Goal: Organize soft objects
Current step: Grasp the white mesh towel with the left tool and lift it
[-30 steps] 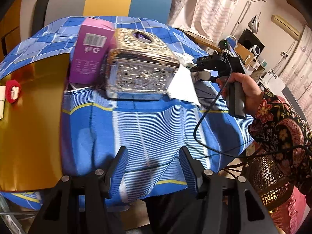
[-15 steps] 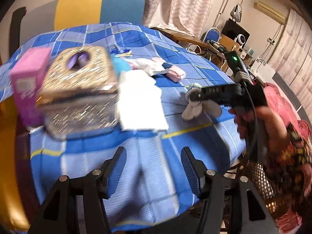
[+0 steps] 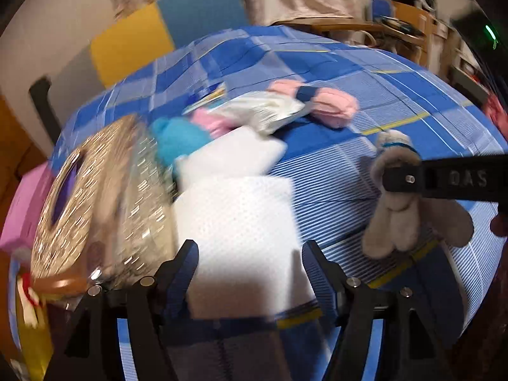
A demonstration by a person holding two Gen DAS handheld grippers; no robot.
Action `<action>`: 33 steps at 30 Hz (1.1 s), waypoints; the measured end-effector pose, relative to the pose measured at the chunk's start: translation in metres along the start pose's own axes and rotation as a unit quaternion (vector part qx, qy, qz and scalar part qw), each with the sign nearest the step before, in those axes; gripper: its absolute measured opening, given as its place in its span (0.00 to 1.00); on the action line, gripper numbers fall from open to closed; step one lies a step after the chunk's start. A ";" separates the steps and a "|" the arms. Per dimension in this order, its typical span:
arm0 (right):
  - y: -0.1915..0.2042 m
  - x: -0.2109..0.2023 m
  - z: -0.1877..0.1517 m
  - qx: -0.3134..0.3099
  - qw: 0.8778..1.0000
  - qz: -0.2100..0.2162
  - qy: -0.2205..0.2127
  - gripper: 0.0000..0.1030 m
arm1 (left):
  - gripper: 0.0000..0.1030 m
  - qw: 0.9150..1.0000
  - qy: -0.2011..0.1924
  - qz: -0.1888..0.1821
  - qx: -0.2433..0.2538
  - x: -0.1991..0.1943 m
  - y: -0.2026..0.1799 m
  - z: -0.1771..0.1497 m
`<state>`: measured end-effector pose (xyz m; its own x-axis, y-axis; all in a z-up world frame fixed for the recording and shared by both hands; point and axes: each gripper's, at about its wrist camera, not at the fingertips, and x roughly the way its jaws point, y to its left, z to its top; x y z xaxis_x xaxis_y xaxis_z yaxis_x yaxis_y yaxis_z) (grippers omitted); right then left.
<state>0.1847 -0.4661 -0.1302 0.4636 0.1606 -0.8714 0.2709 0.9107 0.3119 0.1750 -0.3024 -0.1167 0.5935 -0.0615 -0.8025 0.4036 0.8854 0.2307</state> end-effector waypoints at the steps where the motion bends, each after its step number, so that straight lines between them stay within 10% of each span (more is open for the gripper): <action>1: 0.000 0.000 0.000 0.001 1.000 0.000 0.000 0.39 | 0.67 1.000 -0.003 -0.001 0.014 0.004 -0.006 0.000; 10: -0.004 0.000 0.001 0.020 1.000 0.014 0.006 0.39 | 0.55 0.999 -0.004 0.040 0.006 0.029 -0.004 -0.001; 13: -0.004 0.000 0.002 0.022 1.000 0.016 0.006 0.39 | 0.24 0.999 0.002 -0.013 -0.034 0.033 0.008 0.002; 18: -0.008 0.000 0.003 0.030 0.999 0.019 0.007 0.39 | 0.06 0.992 -0.021 -0.081 -0.090 0.019 0.031 -0.011; 27: -0.006 0.001 0.002 0.024 1.000 0.012 0.007 0.40 | 0.07 0.984 -0.063 -0.143 -0.087 -0.029 0.029 -0.057; 33: -0.005 0.001 0.001 0.019 1.000 0.010 0.007 0.40 | 0.43 0.987 -0.042 -0.129 -0.084 -0.022 0.032 -0.058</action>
<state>0.1849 -0.4712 -0.1320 0.4578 0.1840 -0.8698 0.2938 0.8921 0.3433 0.1341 -0.2464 -0.1233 0.5442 -0.3264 -0.7729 0.4316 0.8989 -0.0757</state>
